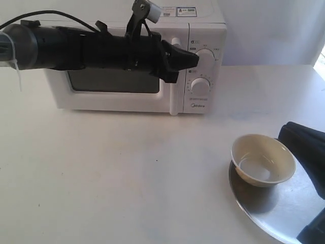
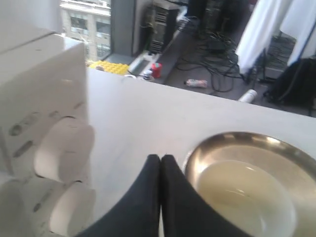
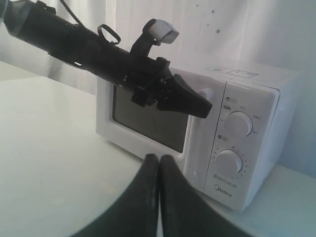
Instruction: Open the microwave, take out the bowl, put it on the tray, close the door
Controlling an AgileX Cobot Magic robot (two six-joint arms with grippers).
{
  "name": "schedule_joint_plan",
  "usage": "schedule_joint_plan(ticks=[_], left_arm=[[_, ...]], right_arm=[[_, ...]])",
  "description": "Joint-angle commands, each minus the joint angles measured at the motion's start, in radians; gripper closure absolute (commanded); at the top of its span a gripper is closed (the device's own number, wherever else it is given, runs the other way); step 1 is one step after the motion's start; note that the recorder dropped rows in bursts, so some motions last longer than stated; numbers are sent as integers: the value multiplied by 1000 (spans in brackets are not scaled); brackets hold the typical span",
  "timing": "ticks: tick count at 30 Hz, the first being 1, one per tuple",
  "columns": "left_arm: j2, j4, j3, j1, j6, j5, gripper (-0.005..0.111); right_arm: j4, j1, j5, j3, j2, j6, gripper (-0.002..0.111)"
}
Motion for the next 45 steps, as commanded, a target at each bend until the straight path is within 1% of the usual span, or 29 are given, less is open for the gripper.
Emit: schedule_joint_plan(ticks=[1,5,7,8,12,16,18,20,21,23,24,26,27,28,30,31,32,33,34,35,37,38,42,43,45], left_arm=[[-93,99,45,-2,-88,73,107],[-240,115,159,0,-93,43,107],[-342,123,238,0,-85,-56,107],[-388,128,282,0,-77,-119,107],[-618,126,479,0,-70,-460,107],[-882,49,706,0,-101,-831,107],[-998,47,810,0,-171,-984,107],[-1123,86,924,0,-309,-1137,107],[-1173,110,982,0,-391,-1186,107],[-1287,194,1099,0,-665,-1267,107],[-1329,241,1147,0,-787,-1274,107],[-1420,418,1265,0,-999,-1272,107],[-1456,524,1310,0,-1079,-1272,107],[-1490,642,1364,0,-1174,-1270,107],[-1542,882,1463,0,-1342,-1272,107],[-1570,1043,1508,0,-1450,-1285,107],[-1587,1157,1550,0,-1516,-1295,107],[-1602,1260,1559,0,-1569,-1310,107],[-1621,1386,1559,0,-1632,-1285,107],[-1636,1436,1559,0,-1641,-1218,107],[-1652,1523,1559,0,-1656,-1168,107],[-1657,1523,1559,0,-1658,-1152,107],[-1659,1516,1559,0,-1742,-971,107],[-1659,1516,1559,0,-1742,-921,107],[-1659,1516,1559,0,-1739,-865,107]], right_arm=[[-2,0,0,2,-4,3,108],[-2,0,15,2,-4,3,108],[-2,0,19,2,-4,3,108],[-2,0,23,2,-4,3,108],[-2,0,22,2,-4,1,108],[-2,0,22,4,-4,1,108],[-2,0,-10,23,-4,1,108],[-2,0,-82,57,-4,1,108],[-2,0,-134,81,-4,-2,108],[5,0,-260,136,-4,-6,108],[23,0,-354,172,-4,-6,108],[67,0,-448,188,-4,-8,108],[159,-2,-408,188,-7,-74,108],[189,-2,-400,188,-7,-110,108],[179,-2,-349,188,-11,-139,108],[161,-2,-319,188,-14,-137,108],[148,-2,-299,188,-16,-137,108],[140,-2,-275,188,-21,-137,108],[138,-2,-253,188,-26,-137,108],[136,-2,-237,188,-31,-137,108],[145,-2,-206,188,-37,-137,108],[172,-2,-197,188,-40,-126,108],[195,-2,-179,188,-40,-33,108],[195,-2,-179,188,-40,-31,108],[191,-2,-179,188,-40,-31,108]])
